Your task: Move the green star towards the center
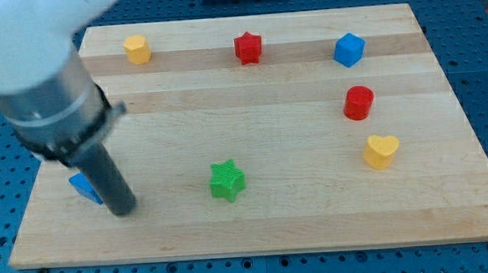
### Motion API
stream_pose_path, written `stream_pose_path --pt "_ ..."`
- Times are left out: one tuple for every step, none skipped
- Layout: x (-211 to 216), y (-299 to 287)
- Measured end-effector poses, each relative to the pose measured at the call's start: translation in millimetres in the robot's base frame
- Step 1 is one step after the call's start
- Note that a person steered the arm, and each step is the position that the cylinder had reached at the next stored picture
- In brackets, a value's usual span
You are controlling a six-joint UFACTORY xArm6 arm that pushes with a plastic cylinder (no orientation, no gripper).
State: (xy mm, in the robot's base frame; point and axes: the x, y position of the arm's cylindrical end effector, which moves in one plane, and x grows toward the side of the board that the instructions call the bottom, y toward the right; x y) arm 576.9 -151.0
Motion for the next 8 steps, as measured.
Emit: stream_pose_path --pt "30 82" --pt "7 101" --pt "-25 110" --pt "-54 96" --pt "-71 70" --pt "-38 94" --pt "-47 119" --pt "-61 134"
